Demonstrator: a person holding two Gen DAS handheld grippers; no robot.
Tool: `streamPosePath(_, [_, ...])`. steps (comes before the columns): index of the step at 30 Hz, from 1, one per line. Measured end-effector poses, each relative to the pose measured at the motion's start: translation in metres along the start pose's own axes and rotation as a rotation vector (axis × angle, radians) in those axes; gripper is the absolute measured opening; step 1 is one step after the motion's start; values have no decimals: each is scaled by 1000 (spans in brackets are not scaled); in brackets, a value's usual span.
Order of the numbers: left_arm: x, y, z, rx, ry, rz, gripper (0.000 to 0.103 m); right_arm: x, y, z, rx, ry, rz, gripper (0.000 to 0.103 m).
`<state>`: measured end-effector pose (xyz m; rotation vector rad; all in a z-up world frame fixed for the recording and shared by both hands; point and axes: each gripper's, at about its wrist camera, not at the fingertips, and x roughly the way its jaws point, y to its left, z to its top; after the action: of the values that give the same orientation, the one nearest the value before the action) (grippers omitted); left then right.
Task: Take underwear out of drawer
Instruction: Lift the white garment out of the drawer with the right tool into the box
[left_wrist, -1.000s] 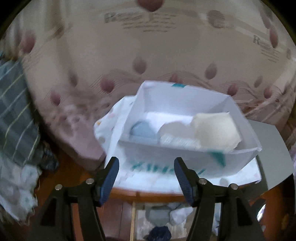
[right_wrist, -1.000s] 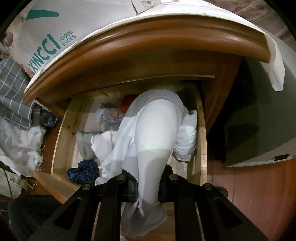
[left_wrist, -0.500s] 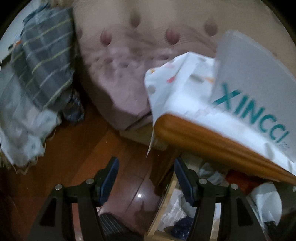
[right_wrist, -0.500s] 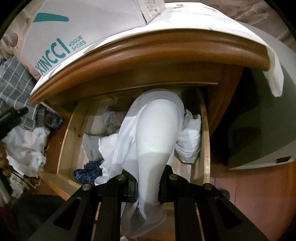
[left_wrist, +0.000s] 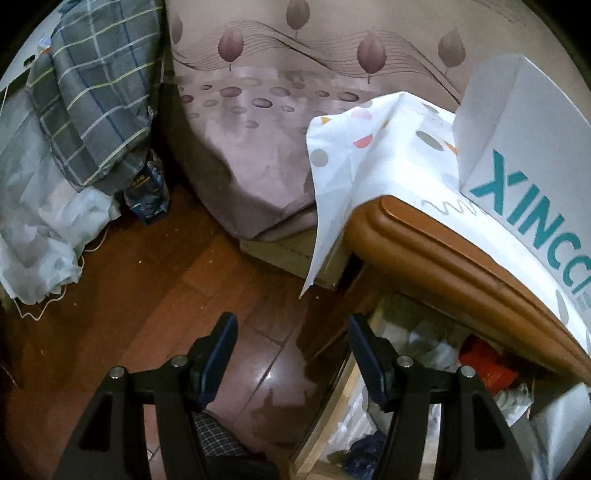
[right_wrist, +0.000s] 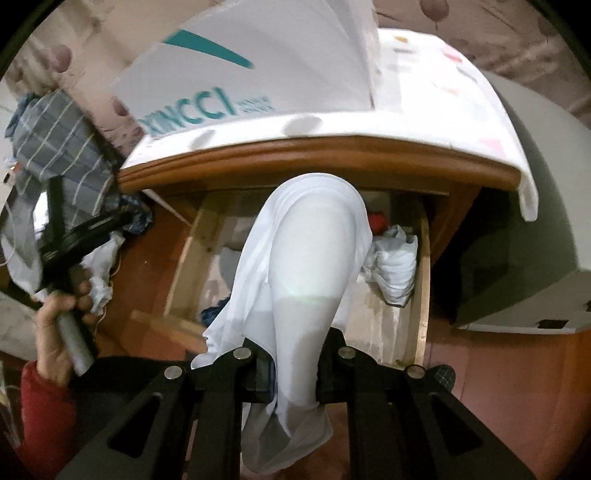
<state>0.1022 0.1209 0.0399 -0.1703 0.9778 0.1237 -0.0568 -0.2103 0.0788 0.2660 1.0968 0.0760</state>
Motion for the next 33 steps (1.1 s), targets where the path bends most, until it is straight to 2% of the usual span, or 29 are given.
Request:
streamPosePath(6, [8, 3, 2, -9, 39, -12, 63, -61, 20, 3, -47, -64, 17, 13])
streamPosePath(11, [3, 3, 2, 11, 14, 0, 63, -114, 36, 22, -85, -162, 6, 13])
streamPosePath(19, [-2, 9, 3, 5, -12, 41, 63, -166, 57, 93, -114, -328, -1, 13])
streamPosePath(24, [-3, 8, 4, 22, -20, 53, 63, -167, 69, 148, -134, -384, -62, 13])
streamPosePath(27, [-3, 9, 4, 25, -23, 57, 63, -154, 76, 179, -142, -385, -87, 13])
streamPosePath(33, [-2, 14, 6, 11, -14, 66, 63, -104, 84, 229, -167, -320, -151, 14])
